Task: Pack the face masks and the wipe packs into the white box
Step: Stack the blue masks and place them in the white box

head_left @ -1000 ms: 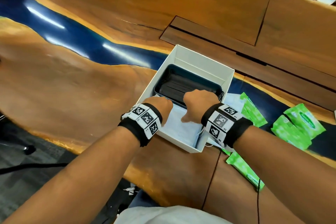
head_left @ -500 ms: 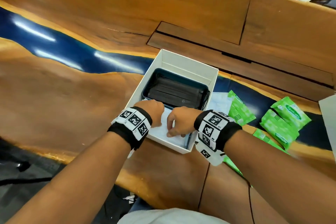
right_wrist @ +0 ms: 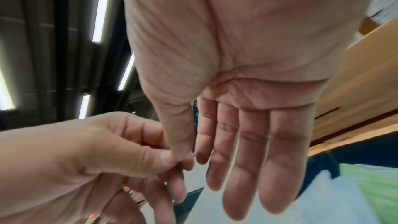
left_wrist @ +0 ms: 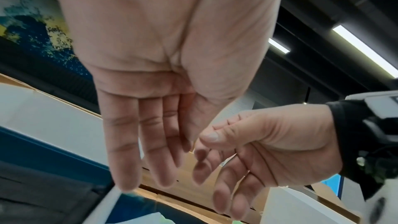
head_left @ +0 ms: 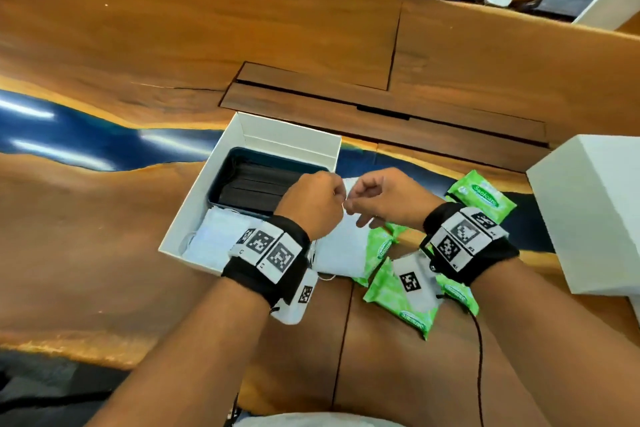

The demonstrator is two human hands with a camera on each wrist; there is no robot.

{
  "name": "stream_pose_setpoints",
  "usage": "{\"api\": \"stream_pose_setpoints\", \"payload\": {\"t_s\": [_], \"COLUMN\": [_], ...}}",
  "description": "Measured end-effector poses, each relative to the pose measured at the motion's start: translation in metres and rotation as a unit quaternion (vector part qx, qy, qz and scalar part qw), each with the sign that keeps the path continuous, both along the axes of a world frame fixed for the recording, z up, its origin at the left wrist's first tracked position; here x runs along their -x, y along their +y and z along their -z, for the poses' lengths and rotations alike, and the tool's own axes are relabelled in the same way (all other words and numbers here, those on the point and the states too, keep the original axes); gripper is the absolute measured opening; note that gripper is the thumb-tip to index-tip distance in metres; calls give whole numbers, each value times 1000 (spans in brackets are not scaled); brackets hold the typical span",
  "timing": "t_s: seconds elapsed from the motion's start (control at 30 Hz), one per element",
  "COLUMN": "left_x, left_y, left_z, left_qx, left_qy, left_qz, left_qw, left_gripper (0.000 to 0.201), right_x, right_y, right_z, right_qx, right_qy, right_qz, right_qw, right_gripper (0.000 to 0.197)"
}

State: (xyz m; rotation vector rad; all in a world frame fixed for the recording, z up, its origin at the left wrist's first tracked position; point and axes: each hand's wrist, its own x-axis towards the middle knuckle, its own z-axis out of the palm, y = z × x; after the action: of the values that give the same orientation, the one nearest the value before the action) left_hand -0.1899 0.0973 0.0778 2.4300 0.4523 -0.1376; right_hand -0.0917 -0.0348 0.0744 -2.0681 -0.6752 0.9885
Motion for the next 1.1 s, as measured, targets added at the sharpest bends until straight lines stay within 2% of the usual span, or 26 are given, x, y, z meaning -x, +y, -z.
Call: {"api": "stream_pose_setpoints", "payload": {"t_s": [0.1,0.17,0.23,0.33,0.5,0.6,0.7,0.8,0.93,1.0,1.1], "left_x": [-11,-18,-24,-29,-34,-40,-46,-50,-53,-51,-46], "left_y": [-32,-52,-68,-86,-97,-95,-90,-84,-77,-75,-73], "left_z": [15,28,43,69,108,122,133,140,141,140,140], "left_qx": [13,12,5,-10,-30,-32,-39,-57,-62,-61,-44], "left_qy": [5,43,99,164,220,219,203,186,172,160,143], "left_qz": [-17,-22,-23,-41,-104,-129,-147,-153,-130,-131,-135], "left_qw": [1000,999,995,986,970,967,967,969,975,976,979], "left_gripper": [13,18,31,47,74,83,80,67,43,36,34], "right_x": [-16,-22,-26,-29,-26,-27,-31,-36,-39,-38,-33], "right_y": [-32,-49,-62,-74,-71,-60,-47,-36,-24,-17,-4], "right_z": [13,26,40,63,94,103,107,113,119,121,122], "right_qx": [8,21,42,83,84,71,53,53,79,89,105], "right_qy": [27,42,50,72,142,160,173,173,162,148,84], "right_qz": [93,131,143,154,183,191,202,212,182,183,208], "right_qw": [995,990,988,982,969,966,963,960,967,968,969], "right_gripper": [21,13,7,10,3,21,32,36,15,21,30]}}
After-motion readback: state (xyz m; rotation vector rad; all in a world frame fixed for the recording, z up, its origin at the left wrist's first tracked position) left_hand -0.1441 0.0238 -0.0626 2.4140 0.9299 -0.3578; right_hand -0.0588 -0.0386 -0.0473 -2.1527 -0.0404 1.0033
